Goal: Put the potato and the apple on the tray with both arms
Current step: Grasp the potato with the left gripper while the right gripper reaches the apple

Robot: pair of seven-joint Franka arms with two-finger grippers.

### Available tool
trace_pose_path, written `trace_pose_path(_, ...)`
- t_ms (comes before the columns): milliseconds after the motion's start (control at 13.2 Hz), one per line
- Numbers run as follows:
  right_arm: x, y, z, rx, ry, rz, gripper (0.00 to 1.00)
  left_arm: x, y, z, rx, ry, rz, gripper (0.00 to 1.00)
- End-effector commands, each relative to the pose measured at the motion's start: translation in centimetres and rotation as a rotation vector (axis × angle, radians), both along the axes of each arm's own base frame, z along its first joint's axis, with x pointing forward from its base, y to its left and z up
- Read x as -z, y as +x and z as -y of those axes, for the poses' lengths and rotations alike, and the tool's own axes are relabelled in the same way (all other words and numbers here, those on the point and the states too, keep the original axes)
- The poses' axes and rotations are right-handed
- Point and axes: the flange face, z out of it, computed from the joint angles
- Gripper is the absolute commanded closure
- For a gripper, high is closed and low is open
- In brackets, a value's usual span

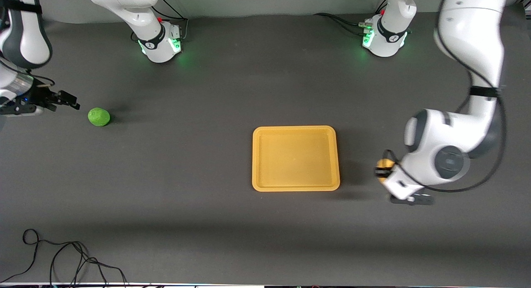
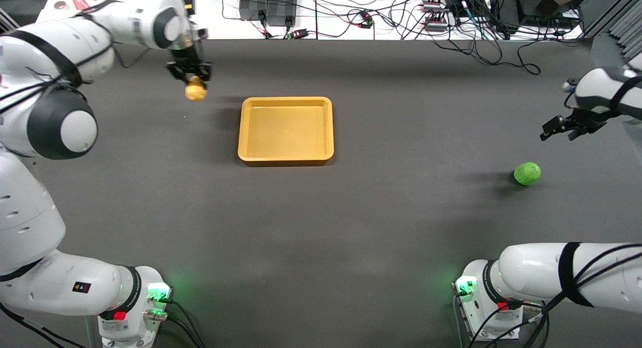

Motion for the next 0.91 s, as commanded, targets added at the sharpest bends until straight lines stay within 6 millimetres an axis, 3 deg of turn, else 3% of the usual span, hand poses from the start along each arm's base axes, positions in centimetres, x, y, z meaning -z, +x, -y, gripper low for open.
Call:
trace_pose_path(0, 2.7, -1.2, -0.6, -0.019, -0.008, 0.015, 0.0, 1.8, -2.4, 7.3, -0.027, -0.015, -0.03, 1.0)
trace_pose_path(75, 3.6, -1.2, -0.6, -0.017, -0.014, 0.012, 0.0, 3.1, -3.7, 10.0, -0.026, 0.001, -0.05, 1.0)
trace_pose_path(302, 6.4, -1.0, 0.1, -0.04, -0.041, -0.002, 0.0, 5.0, -5.7, 13.7, -0.03, 0.023, -0.067, 1.0)
trace_pose_path(604, 10.4, -1.4, 0.8, -0.042, -0.065, -0.046, 0.0, 8.7, -6.0, 13.7, -0.025, 0.049, -0.096, 1.0)
trace_pose_path(755, 11.3, -1.6, 0.8, -0.041, -0.057, -0.062, 0.0, 9.4, -6.0, 13.7, -0.026, 0.048, -0.094, 0.99)
trace_pose_path(830, 12.0, -1.9, 0.9, -0.045, -0.035, -0.068, 0.0, 9.4, -5.9, 13.8, -0.025, 0.045, -0.089, 0.93)
